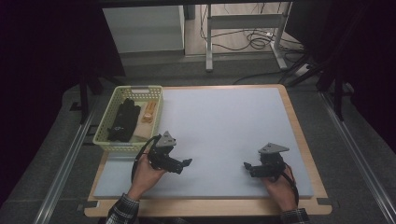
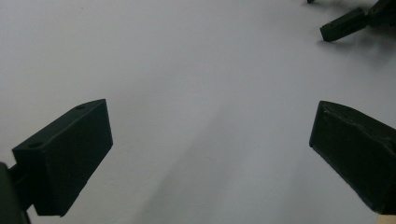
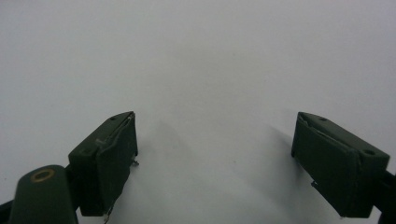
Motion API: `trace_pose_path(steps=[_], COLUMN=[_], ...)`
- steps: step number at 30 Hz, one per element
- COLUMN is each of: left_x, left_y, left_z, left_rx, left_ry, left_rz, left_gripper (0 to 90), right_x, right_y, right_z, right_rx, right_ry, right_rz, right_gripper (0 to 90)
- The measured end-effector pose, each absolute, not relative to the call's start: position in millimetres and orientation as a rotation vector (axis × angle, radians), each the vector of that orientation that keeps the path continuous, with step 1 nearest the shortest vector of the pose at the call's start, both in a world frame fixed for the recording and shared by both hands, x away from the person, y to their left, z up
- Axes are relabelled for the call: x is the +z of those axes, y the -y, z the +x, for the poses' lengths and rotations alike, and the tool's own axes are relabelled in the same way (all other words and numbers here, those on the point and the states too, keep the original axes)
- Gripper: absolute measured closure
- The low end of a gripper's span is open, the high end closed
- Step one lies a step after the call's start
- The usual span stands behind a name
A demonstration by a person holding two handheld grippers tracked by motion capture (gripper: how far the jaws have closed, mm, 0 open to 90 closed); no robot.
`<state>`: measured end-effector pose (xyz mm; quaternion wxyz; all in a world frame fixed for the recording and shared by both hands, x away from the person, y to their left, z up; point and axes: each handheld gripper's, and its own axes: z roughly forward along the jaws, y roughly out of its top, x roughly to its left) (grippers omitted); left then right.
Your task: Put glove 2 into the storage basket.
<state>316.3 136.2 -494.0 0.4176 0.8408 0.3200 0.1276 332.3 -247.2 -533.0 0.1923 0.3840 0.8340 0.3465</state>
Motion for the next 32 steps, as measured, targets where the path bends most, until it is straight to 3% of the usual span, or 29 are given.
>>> trace_pose_path(steps=[17, 32], left_x=[-543.3, -549.2], left_y=[-130.4, -127.9], left_z=[306.0, 305.3], left_rx=[0.284, 0.293], left_ry=[-0.826, -0.833], left_rz=[2.210, 2.249], left_gripper=[0.0, 0.0], right_x=[-532.9, -533.1], right_y=[247.0, 247.2], right_z=[332.3, 332.3], right_rx=[0.974, 0.974], right_ry=[-2.340, -2.341], right_rz=[1.079, 1.078], right_gripper=[14.1, 14.1])
